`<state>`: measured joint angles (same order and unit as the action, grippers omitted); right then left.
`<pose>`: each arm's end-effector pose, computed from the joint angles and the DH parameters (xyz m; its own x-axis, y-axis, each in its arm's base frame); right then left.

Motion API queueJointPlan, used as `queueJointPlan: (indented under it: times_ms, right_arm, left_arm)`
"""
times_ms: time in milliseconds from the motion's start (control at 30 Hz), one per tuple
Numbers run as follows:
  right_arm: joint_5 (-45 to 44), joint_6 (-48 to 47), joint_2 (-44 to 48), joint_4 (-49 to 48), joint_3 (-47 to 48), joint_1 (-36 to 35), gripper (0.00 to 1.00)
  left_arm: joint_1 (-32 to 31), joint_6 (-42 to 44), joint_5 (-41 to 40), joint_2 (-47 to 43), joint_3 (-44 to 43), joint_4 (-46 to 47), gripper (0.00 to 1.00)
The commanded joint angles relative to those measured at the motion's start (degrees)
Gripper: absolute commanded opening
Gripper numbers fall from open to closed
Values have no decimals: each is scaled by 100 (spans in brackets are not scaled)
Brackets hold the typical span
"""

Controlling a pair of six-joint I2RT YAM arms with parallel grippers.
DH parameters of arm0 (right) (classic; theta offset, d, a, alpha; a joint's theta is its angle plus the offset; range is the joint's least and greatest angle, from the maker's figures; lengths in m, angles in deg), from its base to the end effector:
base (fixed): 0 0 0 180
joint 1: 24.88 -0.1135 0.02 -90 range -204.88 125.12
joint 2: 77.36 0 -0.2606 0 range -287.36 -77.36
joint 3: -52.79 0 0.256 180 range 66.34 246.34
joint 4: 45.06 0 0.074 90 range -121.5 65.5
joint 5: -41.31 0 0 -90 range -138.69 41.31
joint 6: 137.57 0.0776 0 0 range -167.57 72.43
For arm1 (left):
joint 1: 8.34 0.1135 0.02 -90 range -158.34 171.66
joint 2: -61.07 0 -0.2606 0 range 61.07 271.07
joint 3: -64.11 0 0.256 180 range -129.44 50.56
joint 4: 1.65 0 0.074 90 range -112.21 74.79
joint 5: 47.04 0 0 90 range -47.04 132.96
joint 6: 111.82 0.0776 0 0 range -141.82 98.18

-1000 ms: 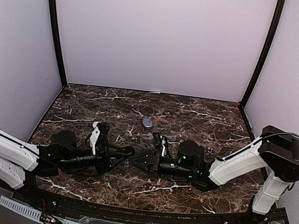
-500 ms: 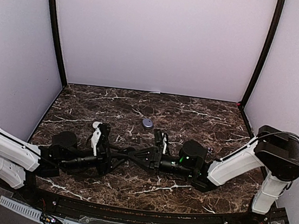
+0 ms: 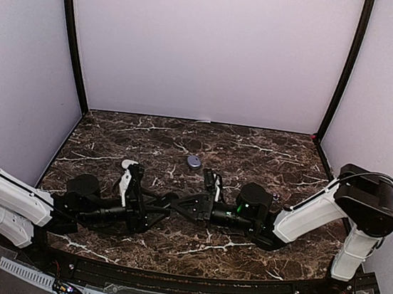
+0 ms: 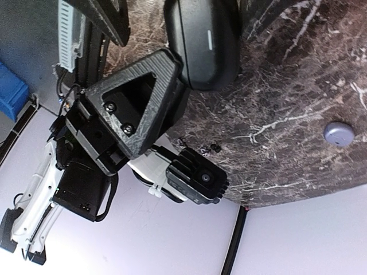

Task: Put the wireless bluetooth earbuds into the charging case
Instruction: Pass from the left arm to the right, then pass from the right arm to the left

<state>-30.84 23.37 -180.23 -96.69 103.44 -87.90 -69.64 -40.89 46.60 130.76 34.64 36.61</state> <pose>0.1524 0.3519 0.1637 -0.9347 0.1470 -0.3236 -0.3180 0.0605 0.9462 0.1284 -0.2448 0.1874 -0.3115 -0.1100 -0.9439 0.8508 0.4102 -0.3286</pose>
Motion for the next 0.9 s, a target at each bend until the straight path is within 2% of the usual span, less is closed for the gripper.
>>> queueJointPlan:
  times_ms: [0,133,300,467,567,733,800,867]
  right_arm:
    - [-200,-618,399,482,-133,60,12]
    - [-331,-1244,793,1279,-241,107,11]
    - [-256,-2674,1485,3279,49,158,11]
    - [-222,-4909,1918,5840,787,176,11]
    - [-212,-5817,1914,7007,1218,176,11]
    - [-254,-6516,1971,7664,1491,176,11]
    - [-323,-6719,1966,7845,1576,176,11]
    - [-502,-6842,1914,8075,1701,176,11]
  left_arm:
    - [-10,-339,230,-6,160,209,76]
    - [190,-823,678,-88,89,-166,80]
    - [797,-1197,1635,-507,294,-358,81]
    - [918,-723,1596,-977,309,-949,83]
    - [918,-234,1797,-1105,414,-741,84]
    - [918,300,1964,-1199,440,-510,90]
    - [923,418,1770,-1155,340,-687,98]
    - [921,514,1366,-1062,166,-1019,99]
